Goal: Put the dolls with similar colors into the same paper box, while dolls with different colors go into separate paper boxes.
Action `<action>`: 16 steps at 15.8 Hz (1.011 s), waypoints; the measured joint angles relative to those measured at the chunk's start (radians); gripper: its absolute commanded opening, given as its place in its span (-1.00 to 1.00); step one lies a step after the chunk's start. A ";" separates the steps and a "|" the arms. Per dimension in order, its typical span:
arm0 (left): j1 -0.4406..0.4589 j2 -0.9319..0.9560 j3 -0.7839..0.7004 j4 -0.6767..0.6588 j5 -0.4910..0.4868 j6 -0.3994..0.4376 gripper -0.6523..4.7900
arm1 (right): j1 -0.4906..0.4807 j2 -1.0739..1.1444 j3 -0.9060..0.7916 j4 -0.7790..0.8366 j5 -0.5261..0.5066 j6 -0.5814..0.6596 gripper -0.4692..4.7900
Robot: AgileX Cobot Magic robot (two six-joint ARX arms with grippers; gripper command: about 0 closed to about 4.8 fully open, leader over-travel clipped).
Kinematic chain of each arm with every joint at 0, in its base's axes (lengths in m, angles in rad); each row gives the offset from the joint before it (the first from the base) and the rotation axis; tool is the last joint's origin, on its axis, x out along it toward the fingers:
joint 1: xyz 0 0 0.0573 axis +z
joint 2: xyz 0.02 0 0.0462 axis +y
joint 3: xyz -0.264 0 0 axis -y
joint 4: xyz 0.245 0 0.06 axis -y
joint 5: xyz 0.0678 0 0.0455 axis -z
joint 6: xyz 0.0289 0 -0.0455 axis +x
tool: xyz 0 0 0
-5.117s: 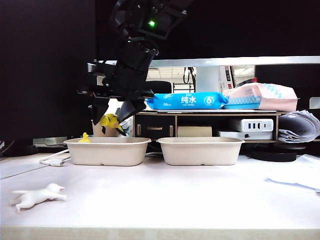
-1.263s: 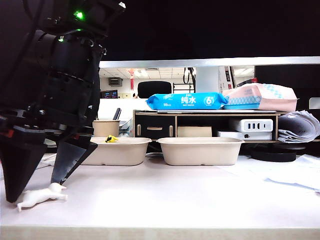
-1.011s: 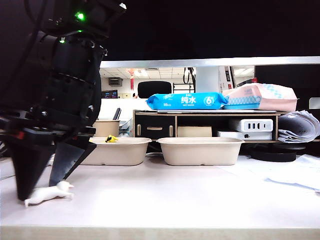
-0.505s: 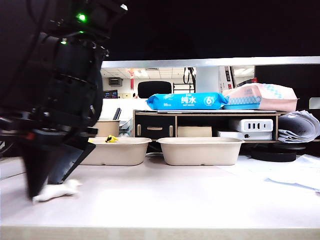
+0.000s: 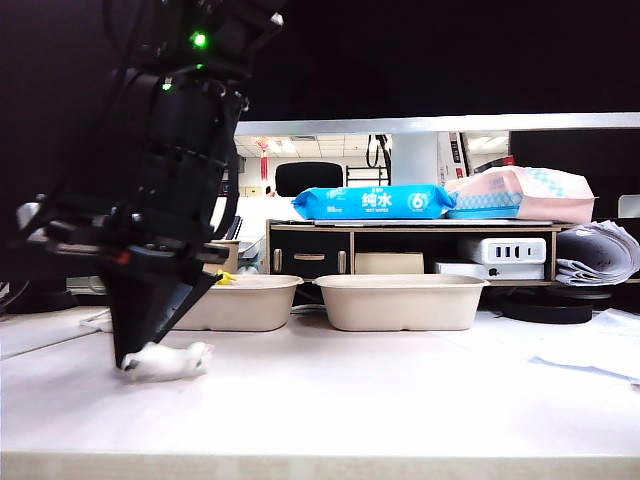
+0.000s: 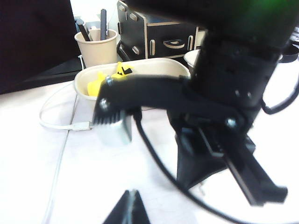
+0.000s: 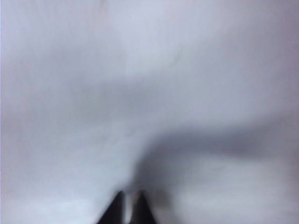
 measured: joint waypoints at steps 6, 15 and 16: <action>-0.003 0.013 0.000 0.000 0.000 0.000 -0.78 | -0.053 -0.008 -0.003 -0.029 -0.011 0.016 -0.84; -0.205 0.240 -0.001 0.011 0.002 0.000 -0.78 | -0.271 -0.149 -0.012 0.003 0.019 0.041 -0.84; -0.215 0.255 0.000 0.011 0.002 -0.004 -0.78 | -0.307 -0.153 -0.012 0.006 0.019 0.042 -0.84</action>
